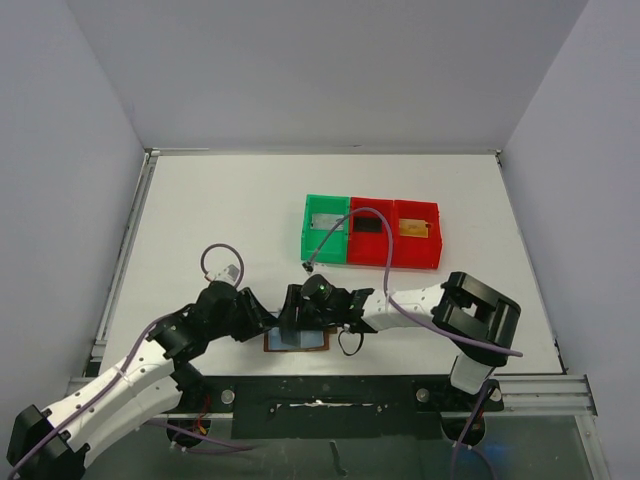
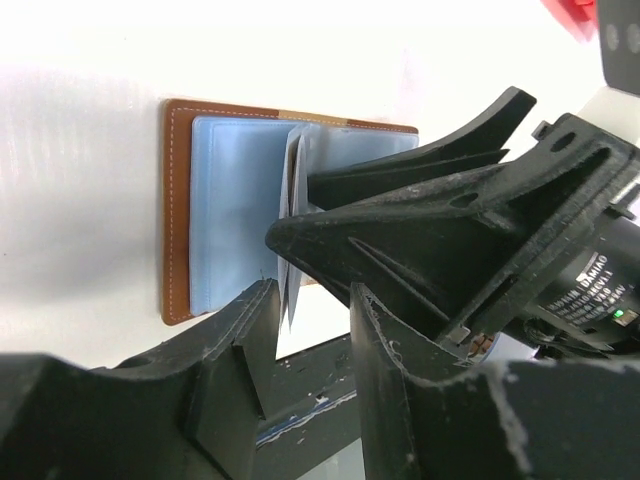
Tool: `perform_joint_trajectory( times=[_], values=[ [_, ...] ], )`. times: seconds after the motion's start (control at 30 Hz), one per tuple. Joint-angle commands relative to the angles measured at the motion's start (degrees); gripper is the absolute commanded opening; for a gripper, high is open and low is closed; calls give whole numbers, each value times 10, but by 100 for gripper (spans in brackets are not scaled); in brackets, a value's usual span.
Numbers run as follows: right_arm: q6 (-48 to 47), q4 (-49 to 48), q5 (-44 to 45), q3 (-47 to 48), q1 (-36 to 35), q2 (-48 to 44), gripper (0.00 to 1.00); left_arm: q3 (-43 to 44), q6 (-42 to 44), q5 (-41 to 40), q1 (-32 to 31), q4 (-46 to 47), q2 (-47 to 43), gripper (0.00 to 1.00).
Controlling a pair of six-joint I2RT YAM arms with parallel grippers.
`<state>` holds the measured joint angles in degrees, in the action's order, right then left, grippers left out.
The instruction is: Take the credit cards out of the card holder
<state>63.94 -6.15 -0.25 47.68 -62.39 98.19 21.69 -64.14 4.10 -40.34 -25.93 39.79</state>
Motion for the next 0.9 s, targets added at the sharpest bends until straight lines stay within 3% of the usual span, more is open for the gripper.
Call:
perform_joint_trajectory(
  times=[0.0,0.17,0.33,0.7,0.87],
  values=[
    [-4,62,24,-33,12,-15,54,13,-2,-20,-3,22,-32,34],
    [-5,61,32,-53,17,-38,54,13,4,-7,-3,15,-34,32],
    [3,42,32,-78,18,-58,54,-20,16,61,-8,92,26,30],
    [27,-20,8,-108,19,-53,54,-56,-8,81,-34,191,58,31],
    [23,-20,3,-104,19,-55,54,-49,-5,45,-36,150,62,31]
  ],
)
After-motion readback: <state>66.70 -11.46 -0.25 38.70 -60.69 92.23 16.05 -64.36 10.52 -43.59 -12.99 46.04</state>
